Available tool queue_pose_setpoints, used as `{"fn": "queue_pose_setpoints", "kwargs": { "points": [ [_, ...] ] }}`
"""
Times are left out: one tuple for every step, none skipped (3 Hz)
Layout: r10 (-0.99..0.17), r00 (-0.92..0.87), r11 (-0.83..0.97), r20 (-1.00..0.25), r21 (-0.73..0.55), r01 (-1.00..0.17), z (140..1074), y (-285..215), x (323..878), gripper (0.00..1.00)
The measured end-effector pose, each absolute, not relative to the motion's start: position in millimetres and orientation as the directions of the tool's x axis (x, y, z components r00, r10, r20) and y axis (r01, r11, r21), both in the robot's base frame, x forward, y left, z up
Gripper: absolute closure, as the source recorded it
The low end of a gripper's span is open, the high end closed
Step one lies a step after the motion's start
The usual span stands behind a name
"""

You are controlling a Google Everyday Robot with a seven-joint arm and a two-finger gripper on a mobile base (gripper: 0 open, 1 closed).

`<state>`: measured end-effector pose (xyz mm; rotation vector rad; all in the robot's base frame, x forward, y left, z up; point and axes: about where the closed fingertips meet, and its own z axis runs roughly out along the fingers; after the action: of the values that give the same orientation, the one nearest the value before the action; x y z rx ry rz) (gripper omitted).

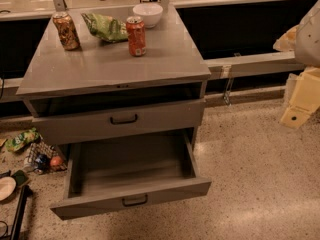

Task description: Place orange can into middle drawer

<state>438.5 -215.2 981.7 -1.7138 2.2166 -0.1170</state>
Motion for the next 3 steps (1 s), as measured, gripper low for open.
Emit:
{"fn": "queue_pose_setpoints", "kwargs": {
  "points": [
    [-0.953, -0.218, 0.271, -0.212, -0.266, -0.925, 982, -215, 438, 0.00],
    [-0.949, -0.216, 0.275, -0.231, -0.262, -0.925, 982, -210, 441, 0.00],
    [-0.927, -0.207, 0.288, -0.314, -0.239, -0.927, 979, -190, 454, 0.00]
  ]
}}
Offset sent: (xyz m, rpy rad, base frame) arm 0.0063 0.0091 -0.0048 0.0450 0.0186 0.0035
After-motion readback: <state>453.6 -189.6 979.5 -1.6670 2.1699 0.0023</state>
